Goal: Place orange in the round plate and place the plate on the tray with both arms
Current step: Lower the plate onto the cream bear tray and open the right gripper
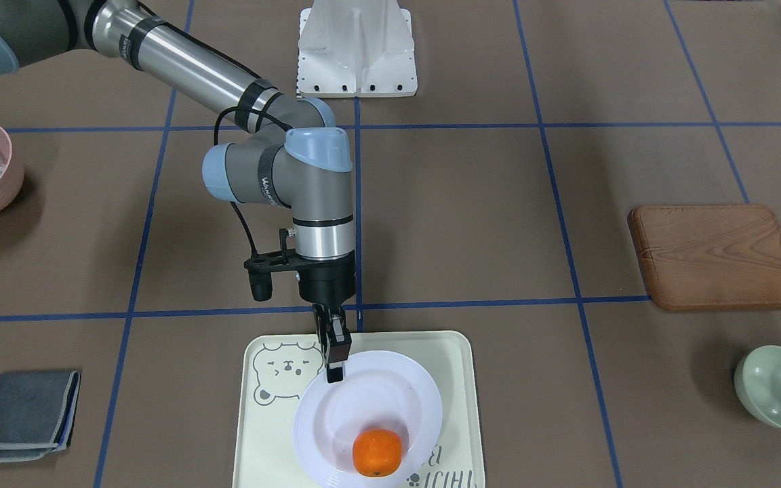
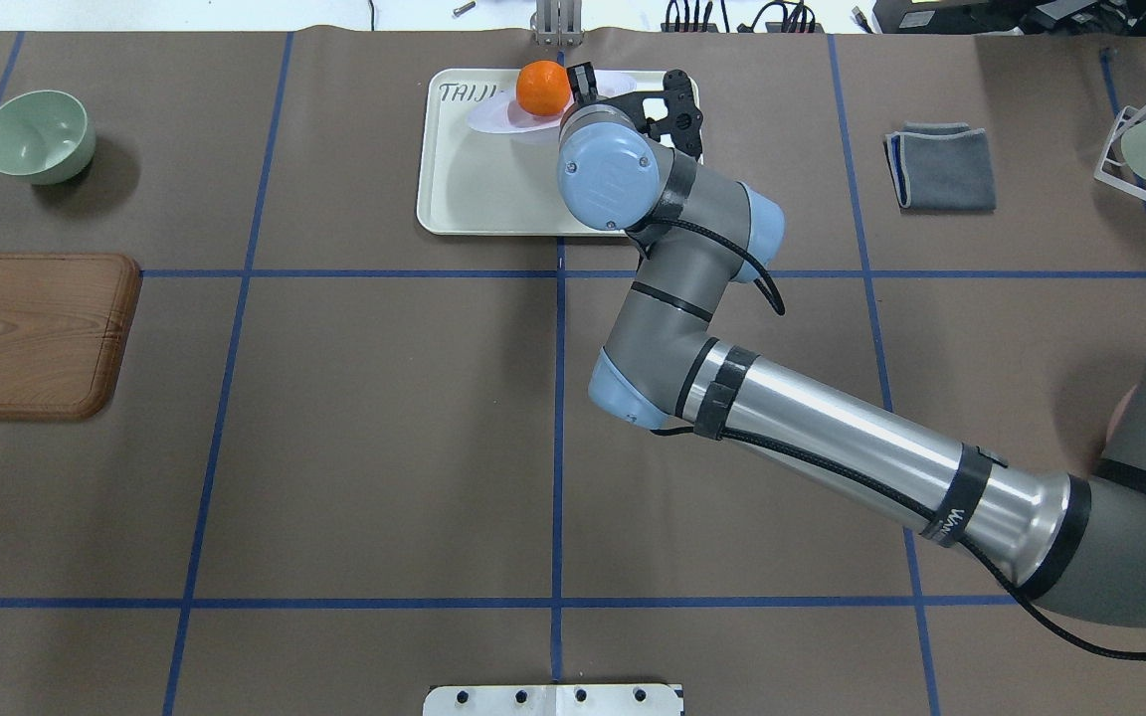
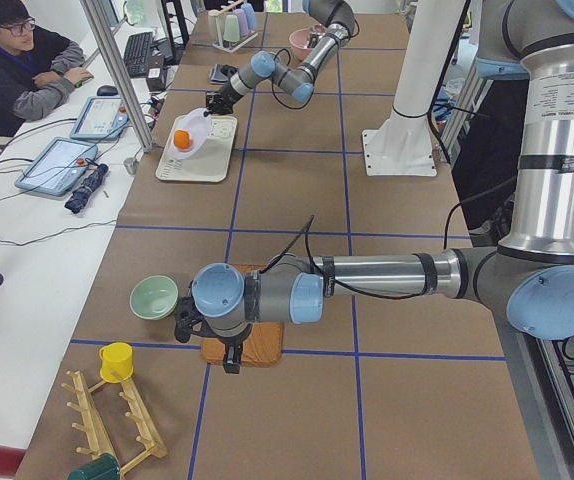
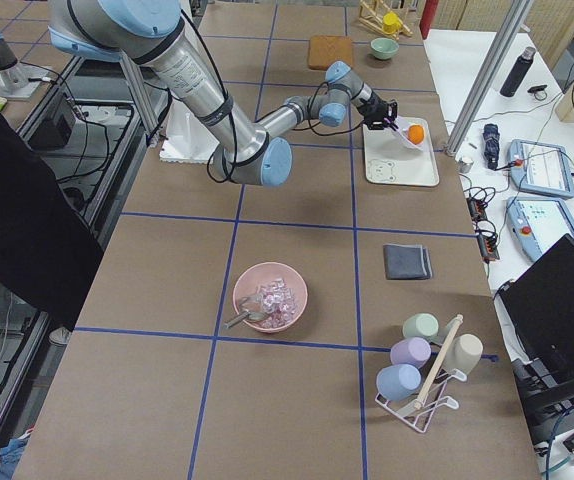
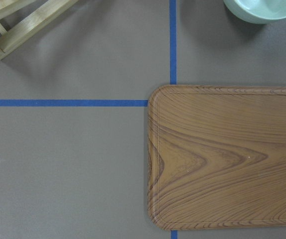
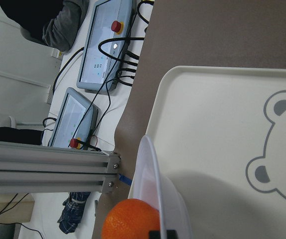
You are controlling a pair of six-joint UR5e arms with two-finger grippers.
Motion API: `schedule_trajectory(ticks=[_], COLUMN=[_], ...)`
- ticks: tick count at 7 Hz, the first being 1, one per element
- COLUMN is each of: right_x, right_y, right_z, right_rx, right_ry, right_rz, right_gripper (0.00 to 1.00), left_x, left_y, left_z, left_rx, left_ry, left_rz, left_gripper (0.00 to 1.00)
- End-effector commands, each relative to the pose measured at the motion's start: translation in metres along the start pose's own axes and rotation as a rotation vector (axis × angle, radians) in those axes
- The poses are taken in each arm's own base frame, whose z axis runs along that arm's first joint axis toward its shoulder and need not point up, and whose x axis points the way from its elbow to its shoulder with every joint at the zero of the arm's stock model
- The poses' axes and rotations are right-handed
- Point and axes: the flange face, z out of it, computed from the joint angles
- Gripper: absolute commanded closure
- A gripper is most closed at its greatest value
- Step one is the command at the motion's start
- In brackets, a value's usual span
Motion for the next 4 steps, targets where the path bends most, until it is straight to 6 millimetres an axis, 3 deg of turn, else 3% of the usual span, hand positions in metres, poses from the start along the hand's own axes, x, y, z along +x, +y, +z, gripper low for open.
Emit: schedule_trajectory(ticks=[1,2,4], right_x=[0.000,0.003,0.002], right_y=[0.003,0.001,-0.014], right_z=[0.005,0.004,-0.031], right_rx=[0.016,0.021,-0.032], right_ry=[-0.004,-0.008,-0.031], right_rz=[0.005,-0.046,-0.158], right_gripper=[0.36,0.00,0.00], left_x=[0.002,0.003,0.004], left_y=[0.000,0.000,-0.001], left_z=[-0.002,-0.003,-0.003], left_rx=[0.003,0.004,0.005], left_ry=[0.000,0.000,0.000], left_rz=[0.003,0.004,0.005], left_gripper=[0.01,0.01,0.01])
